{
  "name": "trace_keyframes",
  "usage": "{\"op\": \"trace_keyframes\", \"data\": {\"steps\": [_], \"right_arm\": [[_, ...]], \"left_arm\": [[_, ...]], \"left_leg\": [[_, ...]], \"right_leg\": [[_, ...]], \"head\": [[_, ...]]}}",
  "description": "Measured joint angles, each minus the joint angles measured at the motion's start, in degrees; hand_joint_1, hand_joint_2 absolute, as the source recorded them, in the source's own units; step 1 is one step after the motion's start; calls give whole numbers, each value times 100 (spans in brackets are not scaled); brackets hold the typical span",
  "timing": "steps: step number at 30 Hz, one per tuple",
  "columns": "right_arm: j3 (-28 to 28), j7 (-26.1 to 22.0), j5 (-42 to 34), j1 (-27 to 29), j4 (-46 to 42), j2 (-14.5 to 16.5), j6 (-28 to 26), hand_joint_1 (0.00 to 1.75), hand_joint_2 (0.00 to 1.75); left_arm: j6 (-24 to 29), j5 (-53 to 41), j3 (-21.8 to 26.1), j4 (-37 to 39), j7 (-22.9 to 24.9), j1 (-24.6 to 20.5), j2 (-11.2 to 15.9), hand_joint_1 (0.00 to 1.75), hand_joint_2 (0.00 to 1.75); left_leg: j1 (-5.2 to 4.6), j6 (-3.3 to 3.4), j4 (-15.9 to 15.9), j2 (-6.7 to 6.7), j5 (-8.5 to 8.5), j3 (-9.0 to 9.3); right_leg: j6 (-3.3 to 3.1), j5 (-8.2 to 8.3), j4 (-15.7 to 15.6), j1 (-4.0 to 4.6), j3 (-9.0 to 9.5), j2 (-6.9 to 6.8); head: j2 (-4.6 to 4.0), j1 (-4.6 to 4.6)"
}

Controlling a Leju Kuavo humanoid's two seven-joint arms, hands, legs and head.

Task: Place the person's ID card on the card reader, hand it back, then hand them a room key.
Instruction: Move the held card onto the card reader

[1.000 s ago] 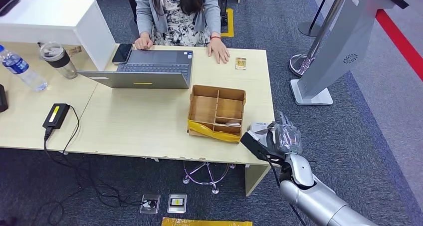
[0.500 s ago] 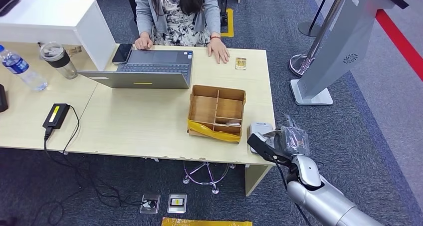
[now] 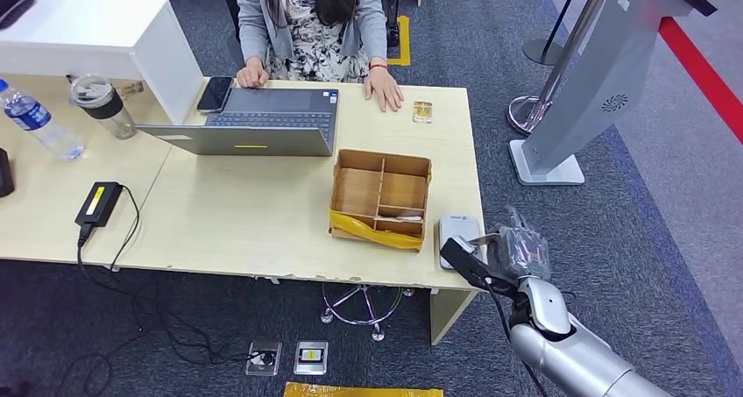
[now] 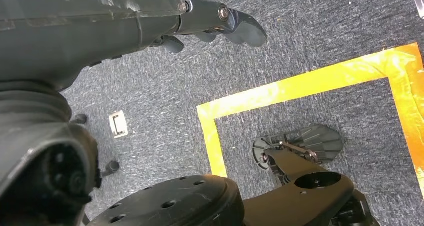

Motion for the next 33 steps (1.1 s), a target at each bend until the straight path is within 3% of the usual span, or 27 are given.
{"op": "trace_keyframes", "data": {"steps": [12,22,33], "right_arm": [[-7,387,370,-97,-427,-208,51,175,175],[-97,352,1104,-929,-1028,-260,577,175,175],[-6,69,1458,-1578,-1115,253,745,175,175]], "left_arm": [[6,-22,-2,0,0,0,2,0,0],[-34,-118,-2,0,-9,-7,5,0,0],[-189,-251,-13,-27,-9,-50,4,0,0]], "left_leg": [[0,0,0,0,0,-4],[-1,2,0,6,3,-4],[0,2,-1,2,3,-7]], "right_leg": [[0,1,0,0,0,-2],[0,7,1,-1,-1,2],[0,6,3,1,-1,-2]], "head": [[0,0],[0,1],[0,1]]}}
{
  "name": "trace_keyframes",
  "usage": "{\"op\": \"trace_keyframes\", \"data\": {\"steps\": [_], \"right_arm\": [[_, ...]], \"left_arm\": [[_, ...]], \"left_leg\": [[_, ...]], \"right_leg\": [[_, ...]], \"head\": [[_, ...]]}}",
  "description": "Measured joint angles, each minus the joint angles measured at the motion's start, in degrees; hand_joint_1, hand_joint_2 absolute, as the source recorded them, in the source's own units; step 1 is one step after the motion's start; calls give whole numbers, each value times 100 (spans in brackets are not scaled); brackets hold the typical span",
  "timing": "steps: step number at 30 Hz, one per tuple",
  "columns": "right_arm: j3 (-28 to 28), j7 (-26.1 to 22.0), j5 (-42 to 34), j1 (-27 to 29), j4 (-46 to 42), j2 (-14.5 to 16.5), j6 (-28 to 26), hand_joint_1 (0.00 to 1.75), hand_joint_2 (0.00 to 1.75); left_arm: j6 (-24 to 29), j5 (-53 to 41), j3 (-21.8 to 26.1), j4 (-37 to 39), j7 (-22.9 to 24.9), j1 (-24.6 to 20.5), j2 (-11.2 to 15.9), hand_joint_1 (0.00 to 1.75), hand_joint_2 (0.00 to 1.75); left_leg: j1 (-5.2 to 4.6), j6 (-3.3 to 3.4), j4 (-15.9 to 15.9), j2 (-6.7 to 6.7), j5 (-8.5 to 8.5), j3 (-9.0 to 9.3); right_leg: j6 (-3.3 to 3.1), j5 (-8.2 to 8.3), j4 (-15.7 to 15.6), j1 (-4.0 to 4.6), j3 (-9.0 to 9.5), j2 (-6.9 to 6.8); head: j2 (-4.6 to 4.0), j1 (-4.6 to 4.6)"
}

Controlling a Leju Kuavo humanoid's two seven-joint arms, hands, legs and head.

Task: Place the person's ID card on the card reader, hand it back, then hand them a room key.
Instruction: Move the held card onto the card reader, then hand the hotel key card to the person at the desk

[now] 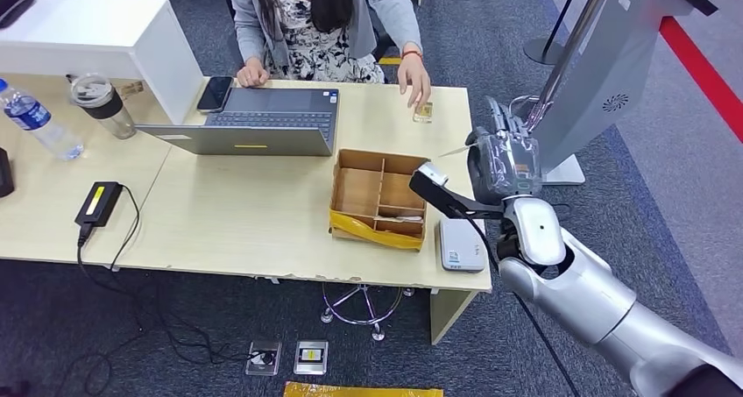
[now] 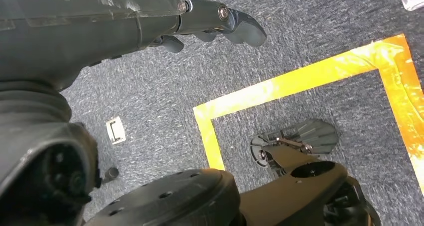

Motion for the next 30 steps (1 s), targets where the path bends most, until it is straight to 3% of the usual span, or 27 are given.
{"op": "trace_keyframes", "data": {"steps": [12,29,30], "right_arm": [[110,-249,77,-138,363,761,-60,175,175],[97,-362,171,-145,773,1016,-92,175,175],[94,-368,177,-145,792,1025,-92,136,175]], "left_arm": [[-219,-47,-4,-21,0,-85,-4,0,0],[-204,-45,-4,-21,0,-95,-4,0,0],[-197,-47,-4,-21,0,-95,-4,0,0]], "left_leg": [[0,0,0,-1,1,0],[0,0,0,-1,0,0],[0,0,0,-1,0,0]], "right_leg": [[0,0,0,0,0,-3],[0,0,0,0,-2,0],[0,0,0,0,-2,0]], "head": [[0,0],[0,0],[0,-1]]}}
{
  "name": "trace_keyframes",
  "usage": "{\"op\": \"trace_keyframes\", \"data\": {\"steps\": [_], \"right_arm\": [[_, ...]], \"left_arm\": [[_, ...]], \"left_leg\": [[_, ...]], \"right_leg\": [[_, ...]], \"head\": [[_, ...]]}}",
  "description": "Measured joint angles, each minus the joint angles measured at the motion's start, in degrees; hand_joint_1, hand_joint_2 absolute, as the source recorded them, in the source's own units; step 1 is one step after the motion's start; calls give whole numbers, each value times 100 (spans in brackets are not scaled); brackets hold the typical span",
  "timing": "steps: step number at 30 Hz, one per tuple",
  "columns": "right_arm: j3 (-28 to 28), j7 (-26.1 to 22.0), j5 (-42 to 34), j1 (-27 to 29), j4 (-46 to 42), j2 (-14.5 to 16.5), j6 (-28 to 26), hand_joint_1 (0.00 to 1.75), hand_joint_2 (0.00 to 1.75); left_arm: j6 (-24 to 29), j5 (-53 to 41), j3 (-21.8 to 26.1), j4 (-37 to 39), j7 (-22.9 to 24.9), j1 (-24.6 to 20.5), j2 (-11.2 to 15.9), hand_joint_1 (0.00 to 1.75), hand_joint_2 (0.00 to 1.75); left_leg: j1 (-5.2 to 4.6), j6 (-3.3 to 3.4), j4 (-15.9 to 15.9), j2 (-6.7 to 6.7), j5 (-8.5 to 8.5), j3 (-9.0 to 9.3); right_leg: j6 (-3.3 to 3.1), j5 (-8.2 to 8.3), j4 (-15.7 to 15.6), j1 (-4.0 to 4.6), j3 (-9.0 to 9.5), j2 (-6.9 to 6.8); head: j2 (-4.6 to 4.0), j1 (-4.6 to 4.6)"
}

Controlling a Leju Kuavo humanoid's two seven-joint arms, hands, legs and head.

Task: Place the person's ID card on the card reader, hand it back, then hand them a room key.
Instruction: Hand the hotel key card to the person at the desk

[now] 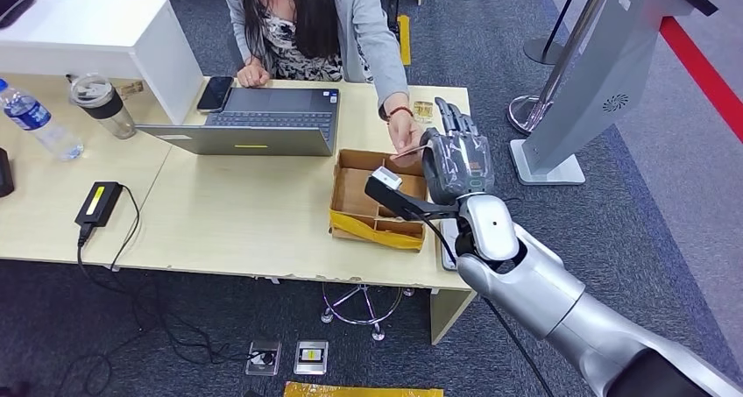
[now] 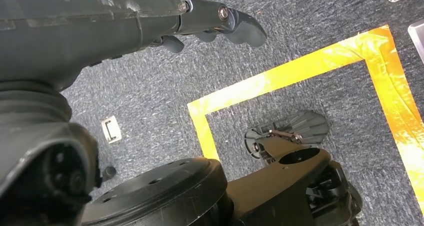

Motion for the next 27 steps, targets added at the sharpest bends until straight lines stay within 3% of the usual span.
{"op": "trace_keyframes", "data": {"steps": [3,4,15,19,27], "right_arm": [[-4,-7,20,0,49,27,-5,5,44],[-5,-16,33,0,63,40,-9,0,0],[-8,-148,581,60,51,136,162,0,0],[-42,-28,709,129,-147,112,366,0,175],[-191,356,409,500,-707,5,205,0,175]], "left_arm": [[20,-13,0,1,0,1,0,0,0],[25,-17,0,1,1,1,0,0,0],[5,-17,2,2,0,10,0,0,0],[2,-20,3,2,-10,20,2,0,0],[135,69,4,2,-61,81,2,0,0]], "left_leg": [[0,0,0,0,0,0],[0,0,0,0,0,0],[0,0,0,1,0,2],[0,0,1,2,0,3],[0,-1,0,4,-1,3]], "right_leg": [[0,0,0,0,0,0],[0,0,0,0,0,0],[0,0,0,0,-1,2],[0,0,0,0,-2,5],[0,0,-1,0,-3,6]], "head": [[0,1],[0,1],[0,0],[0,1],[0,1]]}}
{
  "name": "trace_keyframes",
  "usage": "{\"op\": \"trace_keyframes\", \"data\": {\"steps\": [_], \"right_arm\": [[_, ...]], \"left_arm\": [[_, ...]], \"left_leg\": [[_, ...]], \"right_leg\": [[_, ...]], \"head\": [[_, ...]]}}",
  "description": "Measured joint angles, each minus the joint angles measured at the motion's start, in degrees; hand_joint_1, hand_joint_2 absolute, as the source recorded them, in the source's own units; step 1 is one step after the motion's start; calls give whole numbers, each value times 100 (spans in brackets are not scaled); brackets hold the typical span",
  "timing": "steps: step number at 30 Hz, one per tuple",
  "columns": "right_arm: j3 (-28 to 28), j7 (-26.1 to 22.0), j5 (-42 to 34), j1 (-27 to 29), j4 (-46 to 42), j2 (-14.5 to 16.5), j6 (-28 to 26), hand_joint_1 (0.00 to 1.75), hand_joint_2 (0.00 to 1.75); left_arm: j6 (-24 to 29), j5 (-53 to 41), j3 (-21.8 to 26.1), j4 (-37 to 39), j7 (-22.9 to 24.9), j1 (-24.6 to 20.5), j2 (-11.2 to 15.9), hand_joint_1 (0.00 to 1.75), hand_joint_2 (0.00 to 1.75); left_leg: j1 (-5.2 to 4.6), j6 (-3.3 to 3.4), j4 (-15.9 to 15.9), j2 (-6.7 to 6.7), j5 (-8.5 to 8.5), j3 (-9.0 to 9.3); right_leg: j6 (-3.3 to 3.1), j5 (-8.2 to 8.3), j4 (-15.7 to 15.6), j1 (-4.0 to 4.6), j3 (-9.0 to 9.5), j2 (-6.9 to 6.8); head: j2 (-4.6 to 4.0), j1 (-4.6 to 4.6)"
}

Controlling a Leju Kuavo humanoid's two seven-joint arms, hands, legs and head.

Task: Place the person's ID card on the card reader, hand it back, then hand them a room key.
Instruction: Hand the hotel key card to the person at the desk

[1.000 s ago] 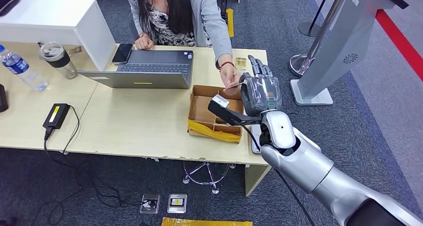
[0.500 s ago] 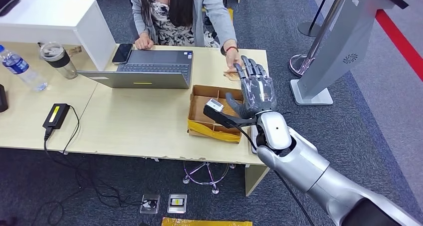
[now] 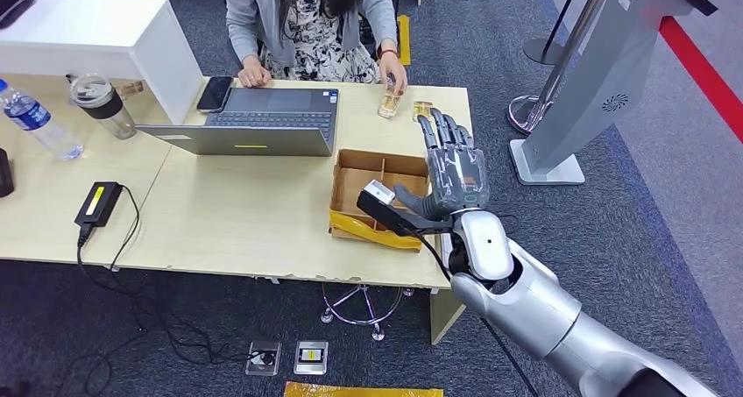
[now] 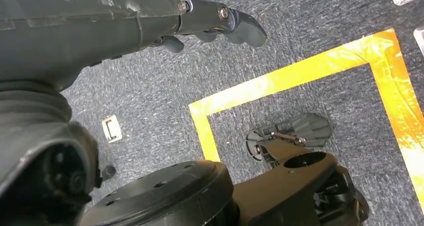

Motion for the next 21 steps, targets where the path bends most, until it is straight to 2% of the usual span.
{"op": "trace_keyframes", "data": {"steps": [6,12,21], "right_arm": [[-94,291,-340,370,-480,-66,-220,0,175],[-122,567,-332,744,-1063,-119,-272,0,175],[-13,729,-45,1052,-1330,8,8,0,175]], "left_arm": [[25,120,5,3,-6,36,0,0,0],[51,222,13,5,-5,52,1,0,0],[87,241,15,5,-5,53,0,0,0]], "left_leg": [[0,0,0,1,0,0],[0,0,-1,3,0,0],[0,-1,-3,2,0,-3]], "right_leg": [[0,0,0,0,0,0],[0,0,0,0,0,1],[0,0,0,1,1,0]], "head": [[0,0],[0,1],[0,-1]]}}
